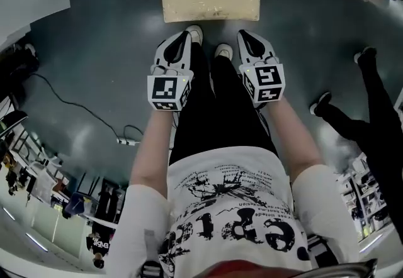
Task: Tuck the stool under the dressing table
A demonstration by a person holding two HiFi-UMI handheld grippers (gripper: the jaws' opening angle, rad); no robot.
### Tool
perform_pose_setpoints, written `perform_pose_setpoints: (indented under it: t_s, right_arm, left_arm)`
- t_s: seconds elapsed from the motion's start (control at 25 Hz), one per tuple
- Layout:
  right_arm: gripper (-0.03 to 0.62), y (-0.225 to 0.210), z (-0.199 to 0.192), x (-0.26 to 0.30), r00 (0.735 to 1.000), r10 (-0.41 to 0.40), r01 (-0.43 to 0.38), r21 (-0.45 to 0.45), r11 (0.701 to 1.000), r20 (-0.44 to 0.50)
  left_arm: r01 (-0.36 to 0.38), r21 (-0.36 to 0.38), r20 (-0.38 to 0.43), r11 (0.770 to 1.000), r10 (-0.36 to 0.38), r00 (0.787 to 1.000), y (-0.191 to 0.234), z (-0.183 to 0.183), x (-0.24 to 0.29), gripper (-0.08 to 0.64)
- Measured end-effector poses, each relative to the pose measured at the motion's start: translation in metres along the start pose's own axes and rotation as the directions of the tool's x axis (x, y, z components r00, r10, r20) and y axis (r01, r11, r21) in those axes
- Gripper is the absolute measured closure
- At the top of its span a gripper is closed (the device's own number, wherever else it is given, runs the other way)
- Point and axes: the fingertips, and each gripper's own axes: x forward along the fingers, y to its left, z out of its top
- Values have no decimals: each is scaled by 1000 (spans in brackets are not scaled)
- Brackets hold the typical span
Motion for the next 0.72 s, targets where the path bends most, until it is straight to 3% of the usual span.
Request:
perform_pose_setpoints:
  t_s: [0.4,0.56,0.72]
  right_arm:
    - [575,-18,-92,109,998,-8,7,-22,1000,-55]
    - [575,-28,-106,131,998,-22,22,-1,1000,-56]
    - [575,-35,-109,138,999,-22,23,10,1000,-47]
  left_arm:
    - [21,-59,-44,998,-24,999,27,-112,80,540]
    - [15,-74,-57,997,-19,998,36,-140,103,540]
    - [-40,-70,-97,997,33,995,49,-155,113,540]
